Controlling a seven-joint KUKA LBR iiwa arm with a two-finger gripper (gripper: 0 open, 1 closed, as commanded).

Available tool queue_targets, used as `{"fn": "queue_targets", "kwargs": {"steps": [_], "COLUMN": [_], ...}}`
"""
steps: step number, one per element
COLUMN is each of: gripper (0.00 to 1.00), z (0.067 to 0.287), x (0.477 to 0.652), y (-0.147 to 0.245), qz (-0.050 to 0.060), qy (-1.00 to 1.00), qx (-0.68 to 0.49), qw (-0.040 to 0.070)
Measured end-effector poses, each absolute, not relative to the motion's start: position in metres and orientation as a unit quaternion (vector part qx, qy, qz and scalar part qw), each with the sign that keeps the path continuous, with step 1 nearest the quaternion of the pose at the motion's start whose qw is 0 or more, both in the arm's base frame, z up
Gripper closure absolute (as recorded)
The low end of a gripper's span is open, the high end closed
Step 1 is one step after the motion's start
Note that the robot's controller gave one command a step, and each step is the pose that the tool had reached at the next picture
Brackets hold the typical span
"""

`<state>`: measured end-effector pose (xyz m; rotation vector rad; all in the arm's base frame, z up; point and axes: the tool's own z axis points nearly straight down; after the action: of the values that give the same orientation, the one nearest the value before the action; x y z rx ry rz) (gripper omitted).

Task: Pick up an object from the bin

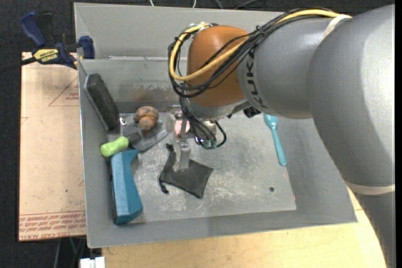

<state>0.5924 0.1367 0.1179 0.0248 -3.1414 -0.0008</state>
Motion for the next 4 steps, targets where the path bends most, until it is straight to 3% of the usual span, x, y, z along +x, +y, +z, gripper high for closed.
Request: {"fn": "queue_targets", "kwargs": {"steps": [1, 2, 3, 4], "gripper": [0.0, 1.0, 1.0, 1.0], "z": [0.088, 0.074, 0.074, 0.137], "x": [0.565, 0.546, 0.546, 0.543], "y": [0.143, 0.092, 0.092, 0.097], "qz": [-0.002, -0.001, -0.001, -0.001], "qy": [-1.0, -0.999, -0.999, -0.999], "qx": [0.025, 0.05, 0.05, 0.051], "qw": [-0.004, -0.005, -0.005, -0.004]}}
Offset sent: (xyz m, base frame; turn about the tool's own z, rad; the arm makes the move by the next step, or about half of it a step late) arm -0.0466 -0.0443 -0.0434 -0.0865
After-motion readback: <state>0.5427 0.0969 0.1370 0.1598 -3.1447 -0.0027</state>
